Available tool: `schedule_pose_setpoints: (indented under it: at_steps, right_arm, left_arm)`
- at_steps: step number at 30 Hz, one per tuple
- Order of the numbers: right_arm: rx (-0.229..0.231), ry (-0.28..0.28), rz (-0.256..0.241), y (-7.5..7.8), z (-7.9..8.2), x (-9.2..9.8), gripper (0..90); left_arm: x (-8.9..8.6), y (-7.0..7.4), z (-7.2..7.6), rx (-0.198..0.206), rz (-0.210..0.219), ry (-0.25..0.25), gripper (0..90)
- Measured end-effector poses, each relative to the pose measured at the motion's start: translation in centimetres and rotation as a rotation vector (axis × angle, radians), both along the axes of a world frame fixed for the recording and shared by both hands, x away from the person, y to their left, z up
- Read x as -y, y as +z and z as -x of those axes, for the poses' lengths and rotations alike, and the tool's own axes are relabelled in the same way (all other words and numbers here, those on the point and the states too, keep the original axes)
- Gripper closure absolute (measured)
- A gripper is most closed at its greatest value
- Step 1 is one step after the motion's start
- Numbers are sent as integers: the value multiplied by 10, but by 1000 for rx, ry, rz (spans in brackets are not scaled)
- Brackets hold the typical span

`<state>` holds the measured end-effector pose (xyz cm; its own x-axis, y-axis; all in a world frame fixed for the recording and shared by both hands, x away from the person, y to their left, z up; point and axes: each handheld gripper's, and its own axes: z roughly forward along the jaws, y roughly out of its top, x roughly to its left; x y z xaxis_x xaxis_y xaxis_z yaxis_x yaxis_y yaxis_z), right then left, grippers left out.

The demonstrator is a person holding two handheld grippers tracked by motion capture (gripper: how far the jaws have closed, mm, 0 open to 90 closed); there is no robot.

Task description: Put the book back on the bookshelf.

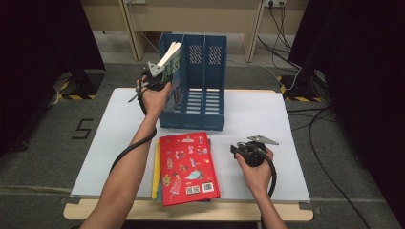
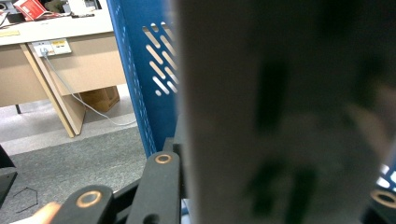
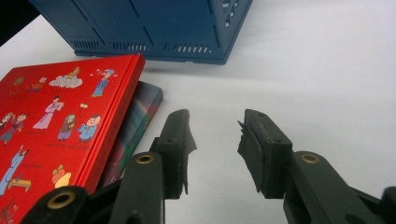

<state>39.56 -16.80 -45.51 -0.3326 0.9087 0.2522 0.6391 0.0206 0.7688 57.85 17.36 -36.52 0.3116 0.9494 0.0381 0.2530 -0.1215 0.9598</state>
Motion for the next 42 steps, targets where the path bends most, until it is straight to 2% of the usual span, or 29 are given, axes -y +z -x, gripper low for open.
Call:
schedule_pose_setpoints:
  at_steps: [7,9,10,11,16,21,30,35,38,42]
  right_arm:
    - [-10,6,0,-2,1,-3,617]
    - [-8,5,0,-2,1,-3,617]
    - [-3,4,2,-2,1,-2,617]
    - [0,2,3,-2,1,-2,617]
    - [0,-1,-2,-1,1,-2,615]
    - [0,0,-4,0,1,-1,614]
    - [8,-7,-6,4,1,1,611]
    - [6,-14,-6,5,1,3,611]
    - [5,-17,-6,6,1,4,611]
    - [7,-16,-7,5,1,5,611]
  left_arm:
    - [-3,-4,7,4,13,4,715]
    - [-5,-4,6,-7,47,-8,711]
    - [-7,-5,5,-15,83,-22,703]
    - [-8,-5,5,-20,101,-27,688]
    - [-4,-3,7,-11,100,-38,643]
    - [2,-3,9,-40,92,-41,619]
    - [7,1,9,-59,82,-5,641]
    - [8,5,5,-77,62,30,712]
    - [10,5,6,-77,58,36,731]
    - [8,2,8,-59,75,23,734]
